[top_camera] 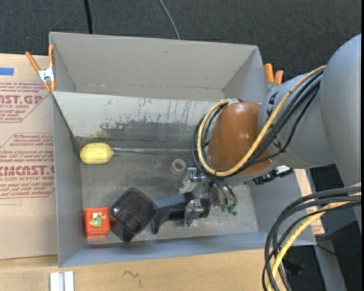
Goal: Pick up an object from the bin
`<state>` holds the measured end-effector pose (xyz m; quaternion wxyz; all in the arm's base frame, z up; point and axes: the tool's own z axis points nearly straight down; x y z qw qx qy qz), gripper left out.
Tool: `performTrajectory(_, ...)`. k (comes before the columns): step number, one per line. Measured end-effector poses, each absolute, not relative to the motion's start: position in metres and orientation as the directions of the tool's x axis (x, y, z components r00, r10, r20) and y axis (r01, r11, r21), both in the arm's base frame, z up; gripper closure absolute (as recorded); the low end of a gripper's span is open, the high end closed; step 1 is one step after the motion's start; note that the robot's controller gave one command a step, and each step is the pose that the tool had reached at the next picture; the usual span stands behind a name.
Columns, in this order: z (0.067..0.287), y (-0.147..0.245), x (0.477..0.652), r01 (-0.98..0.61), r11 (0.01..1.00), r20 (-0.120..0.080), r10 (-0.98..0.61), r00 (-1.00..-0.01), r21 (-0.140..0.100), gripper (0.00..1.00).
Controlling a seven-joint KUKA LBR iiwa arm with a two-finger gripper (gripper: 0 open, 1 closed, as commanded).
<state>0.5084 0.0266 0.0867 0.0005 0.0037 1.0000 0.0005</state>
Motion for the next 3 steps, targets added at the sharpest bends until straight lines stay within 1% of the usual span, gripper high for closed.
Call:
performTrajectory(1,0.1053,0.0266,0.5048,0.007,1.0,0.014,0.007,-1.0,0.0,1.0)
performTrajectory(2,0.111,0.0266,0.5048,0.007,1.0,0.014,0.007,-1.0,0.0,1.0)
performTrajectory(3,0.111,0.0266,0.5048,0.007,1.0,0.014,0.007,-1.0,0.0,1.0)
